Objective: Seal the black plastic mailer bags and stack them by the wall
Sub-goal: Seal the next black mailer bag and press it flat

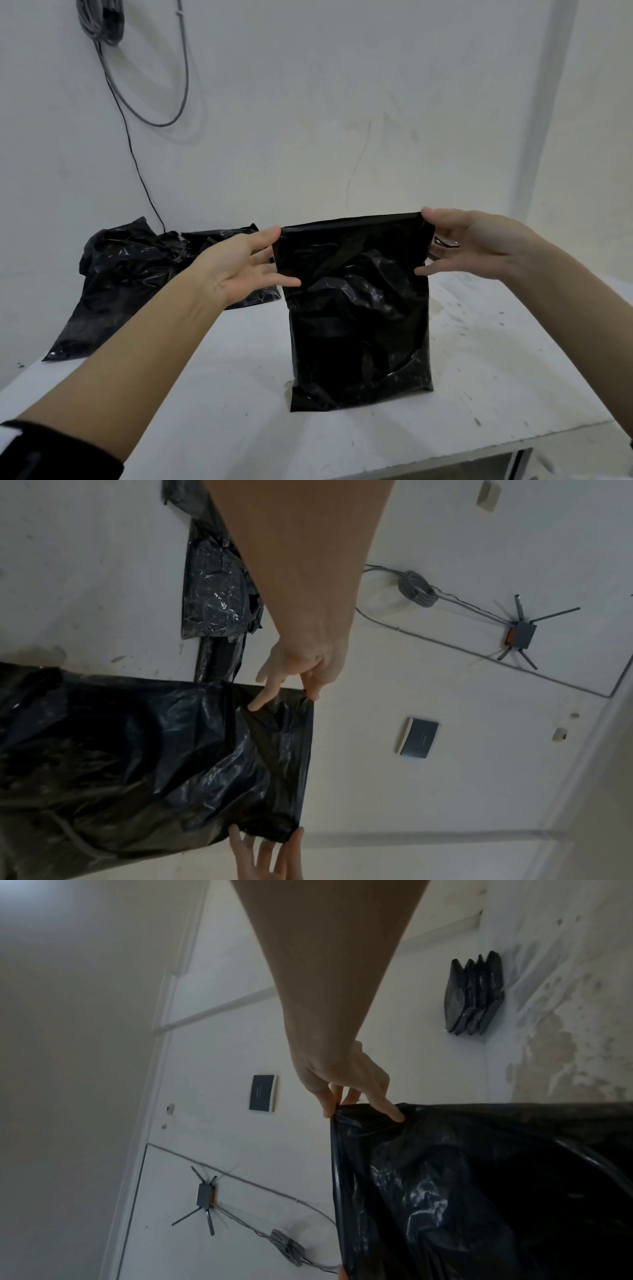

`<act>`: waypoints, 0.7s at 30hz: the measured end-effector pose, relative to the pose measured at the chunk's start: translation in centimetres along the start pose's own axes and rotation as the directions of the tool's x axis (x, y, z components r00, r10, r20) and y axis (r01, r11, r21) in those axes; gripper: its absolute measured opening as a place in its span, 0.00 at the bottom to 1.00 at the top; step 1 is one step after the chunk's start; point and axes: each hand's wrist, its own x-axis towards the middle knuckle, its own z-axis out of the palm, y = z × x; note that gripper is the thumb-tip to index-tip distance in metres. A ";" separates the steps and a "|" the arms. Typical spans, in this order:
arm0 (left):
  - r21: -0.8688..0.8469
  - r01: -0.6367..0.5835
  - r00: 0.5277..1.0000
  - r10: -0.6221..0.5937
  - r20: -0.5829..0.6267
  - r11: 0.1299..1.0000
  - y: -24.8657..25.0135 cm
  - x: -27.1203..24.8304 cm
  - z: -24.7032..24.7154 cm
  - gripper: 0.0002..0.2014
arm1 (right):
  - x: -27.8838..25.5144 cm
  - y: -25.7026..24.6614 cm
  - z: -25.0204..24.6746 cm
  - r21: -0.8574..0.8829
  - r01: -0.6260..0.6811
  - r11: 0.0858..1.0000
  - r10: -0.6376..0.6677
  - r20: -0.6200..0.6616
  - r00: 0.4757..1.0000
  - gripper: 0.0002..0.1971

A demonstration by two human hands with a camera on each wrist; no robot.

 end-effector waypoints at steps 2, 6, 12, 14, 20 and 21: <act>-0.023 -0.001 1.000 0.000 -0.024 1.000 -0.6 0.5 0.3 0.13 | 0.4 0.4 0.1 0.053 -0.044 0.998 0.043 0.018 0.999 0.03; -0.073 -0.046 0.997 0.041 -0.067 0.996 -2.0 2.1 0.5 0.15 | 2.5 1.6 0.2 0.192 -0.085 0.978 0.088 -0.005 0.996 0.13; -0.081 -0.160 0.972 0.142 -0.186 0.984 -4.4 4.9 0.8 0.04 | 6.0 4.4 1.3 0.314 -0.027 0.949 0.071 -0.129 0.989 0.18; -0.069 -0.175 0.964 0.157 -0.216 0.982 -5.4 5.8 0.6 0.03 | 7.2 5.4 1.5 0.306 -0.022 0.952 0.077 -0.170 0.982 0.23; -0.039 -0.136 0.947 0.119 -0.298 0.990 -7.3 8.0 -0.3 0.03 | 10.2 8.1 1.7 0.242 -0.064 0.968 0.119 -0.221 0.968 0.08; -0.029 -0.130 0.943 0.114 -0.312 0.991 -7.6 8.3 -0.4 0.03 | 10.6 8.5 1.7 0.229 -0.068 0.971 0.123 -0.233 0.965 0.07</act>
